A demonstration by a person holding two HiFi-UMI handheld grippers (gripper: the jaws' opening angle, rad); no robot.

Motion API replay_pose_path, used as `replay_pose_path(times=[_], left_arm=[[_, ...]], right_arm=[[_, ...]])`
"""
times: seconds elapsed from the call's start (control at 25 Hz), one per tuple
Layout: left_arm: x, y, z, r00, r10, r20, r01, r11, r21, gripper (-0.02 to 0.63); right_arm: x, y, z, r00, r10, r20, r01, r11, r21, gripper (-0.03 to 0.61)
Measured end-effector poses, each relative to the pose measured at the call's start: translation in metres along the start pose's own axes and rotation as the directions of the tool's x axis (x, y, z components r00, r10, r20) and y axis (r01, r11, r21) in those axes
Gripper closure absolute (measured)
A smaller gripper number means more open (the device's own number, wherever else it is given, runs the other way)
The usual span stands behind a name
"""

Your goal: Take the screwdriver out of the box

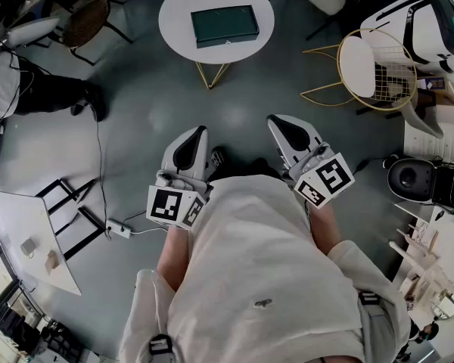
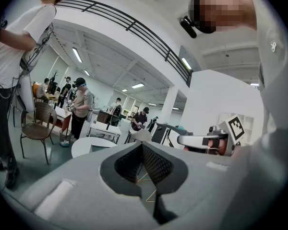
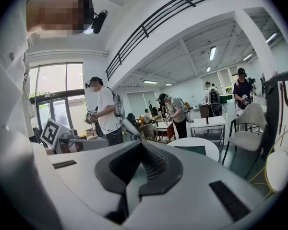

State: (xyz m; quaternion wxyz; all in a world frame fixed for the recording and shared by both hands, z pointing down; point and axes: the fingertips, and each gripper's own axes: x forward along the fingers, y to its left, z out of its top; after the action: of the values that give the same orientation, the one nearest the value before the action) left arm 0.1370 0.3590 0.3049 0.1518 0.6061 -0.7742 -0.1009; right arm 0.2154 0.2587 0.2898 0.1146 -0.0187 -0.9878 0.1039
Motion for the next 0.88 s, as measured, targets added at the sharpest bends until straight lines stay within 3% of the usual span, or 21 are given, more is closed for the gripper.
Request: replay_pose_path(times=[0.44, 0.64, 0.88], left_arm=[[-0.014, 0.002, -0.001, 1.000, -0.014, -0.017, 0.014, 1.000, 0.005, 0.603], [-0.005, 0.001, -0.004, 0.998, -0.034, -0.050, 0.035, 0.999, 0.013, 0.603], [0.026, -0.006, -0.009, 0.996, -0.029, -0.083, 0.030, 0.999, 0.014, 0.603]], right_arm=[[-0.003, 0.013, 0.001, 0.999, -0.033, 0.027, 0.032, 0.999, 0.025, 0.572], [-0.005, 0.003, -0.003, 0.997, -0.076, 0.019, 0.074, 0.994, 0.074, 0.572], [-0.004, -0.030, -0.012, 0.997, -0.072, -0.010, 0.073, 0.992, 0.101, 0.572]])
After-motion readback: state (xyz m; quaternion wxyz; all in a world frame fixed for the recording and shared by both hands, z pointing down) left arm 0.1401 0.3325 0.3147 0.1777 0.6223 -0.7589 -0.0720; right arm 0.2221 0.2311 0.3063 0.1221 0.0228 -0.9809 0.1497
